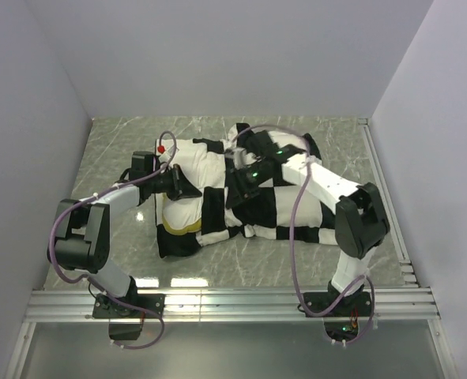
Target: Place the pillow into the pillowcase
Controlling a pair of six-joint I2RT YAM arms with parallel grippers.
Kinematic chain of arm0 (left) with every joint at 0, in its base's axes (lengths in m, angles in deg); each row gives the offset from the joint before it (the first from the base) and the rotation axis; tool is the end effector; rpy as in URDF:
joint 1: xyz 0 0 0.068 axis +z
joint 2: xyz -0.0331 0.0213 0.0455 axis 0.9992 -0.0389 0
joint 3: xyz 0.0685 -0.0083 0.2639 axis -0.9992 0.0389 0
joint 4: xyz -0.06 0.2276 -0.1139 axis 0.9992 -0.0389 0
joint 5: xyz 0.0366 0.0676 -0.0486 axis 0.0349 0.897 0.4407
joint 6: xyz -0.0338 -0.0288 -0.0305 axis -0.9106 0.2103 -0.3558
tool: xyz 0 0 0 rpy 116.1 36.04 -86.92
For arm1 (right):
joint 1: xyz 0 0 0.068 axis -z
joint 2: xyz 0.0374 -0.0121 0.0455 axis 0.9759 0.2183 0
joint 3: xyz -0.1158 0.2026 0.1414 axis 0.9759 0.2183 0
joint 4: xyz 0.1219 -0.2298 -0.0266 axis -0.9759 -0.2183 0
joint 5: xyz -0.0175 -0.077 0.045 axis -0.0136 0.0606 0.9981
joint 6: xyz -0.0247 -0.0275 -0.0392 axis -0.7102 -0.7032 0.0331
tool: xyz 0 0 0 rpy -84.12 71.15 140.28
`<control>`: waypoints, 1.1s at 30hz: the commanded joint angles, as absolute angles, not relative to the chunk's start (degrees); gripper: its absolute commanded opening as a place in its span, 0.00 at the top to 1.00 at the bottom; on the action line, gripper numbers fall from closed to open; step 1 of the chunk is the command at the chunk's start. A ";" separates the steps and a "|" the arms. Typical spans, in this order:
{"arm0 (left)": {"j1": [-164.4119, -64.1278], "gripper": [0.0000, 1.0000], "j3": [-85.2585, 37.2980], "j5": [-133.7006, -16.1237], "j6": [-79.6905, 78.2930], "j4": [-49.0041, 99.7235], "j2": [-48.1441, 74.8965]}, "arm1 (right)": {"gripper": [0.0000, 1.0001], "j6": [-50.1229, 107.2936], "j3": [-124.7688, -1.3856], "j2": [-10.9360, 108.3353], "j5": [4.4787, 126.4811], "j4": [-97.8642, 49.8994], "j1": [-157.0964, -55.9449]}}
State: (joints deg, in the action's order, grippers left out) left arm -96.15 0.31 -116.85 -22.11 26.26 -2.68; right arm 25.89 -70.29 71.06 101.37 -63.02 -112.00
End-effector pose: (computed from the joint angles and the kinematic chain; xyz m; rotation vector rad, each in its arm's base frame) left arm 0.3117 -0.0736 0.1890 -0.0058 2.3300 -1.3683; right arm 0.3000 0.2368 0.2538 -0.9657 2.4767 1.2287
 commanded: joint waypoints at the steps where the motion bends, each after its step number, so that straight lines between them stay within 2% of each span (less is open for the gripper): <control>1: -96.21 1.00 -1.99 -118.86 -16.23 23.80 -1.66 | 0.44 24.05 -71.64 63.43 96.25 -64.69 -102.29; 6: -96.30 1.00 -2.97 -116.84 -5.04 13.43 -3.06 | 0.44 24.75 -76.90 64.20 86.78 -65.75 -97.70; 9: -96.47 1.00 -2.52 -117.10 -3.98 12.54 -3.50 | 0.48 27.65 -77.44 68.42 89.21 -66.89 -98.92; 12: -97.96 1.00 -3.93 -116.49 -1.70 11.48 -4.20 | 0.54 28.00 -76.48 72.73 94.12 -68.56 -101.99; 13: -98.49 1.00 -4.45 -116.14 -1.08 10.26 -4.29 | 0.55 28.79 -75.78 74.13 99.18 -68.21 -102.44; 19: -102.09 1.00 -5.60 -116.74 -1.16 11.04 -5.35 | 0.57 30.74 -72.17 80.10 110.29 -66.54 -111.47; 21: -103.32 1.00 -6.39 -117.71 -0.64 11.04 -6.40 | 0.63 31.60 -74.27 81.69 118.37 -66.98 -113.25; 23: -103.94 1.00 -6.30 -119.46 -0.28 11.39 -6.40 | 0.68 35.02 -75.85 81.35 126.08 -61.49 -114.31; 26: -104.03 1.00 -6.39 -121.57 2.70 9.47 -5.35 | 0.73 44.16 -75.17 76.10 129.29 -49.65 -113.52; 27: -104.03 1.00 -6.39 -121.67 6.01 6.50 -4.91 | 0.73 50.36 -73.59 73.73 129.03 -44.88 -113.26; 28: -103.94 1.00 -6.57 -121.84 7.79 4.99 -3.95 | 0.73 54.34 -71.40 68.66 128.86 -33.87 -112.73; 30: -103.68 1.00 -6.92 -121.85 16.61 -2.53 -2.98 | 0.71 61.64 -67.34 65.54 130.16 -27.36 -110.28; 31: -103.50 1.00 -7.35 -121.32 19.99 -6.15 -2.63 | 0.70 60.11 -68.03 64.40 129.82 -28.21 -108.96; 32: -102.89 0.97 -8.40 -120.10 23.76 -9.49 -1.84 | 0.64 56.00 -72.13 64.21 127.82 -38.40 -107.38; 33: -102.37 0.89 -9.02 -119.48 30.76 -15.70 -1.40 | 0.57 45.26 -74.87 64.12 118.05 -44.77 -103.54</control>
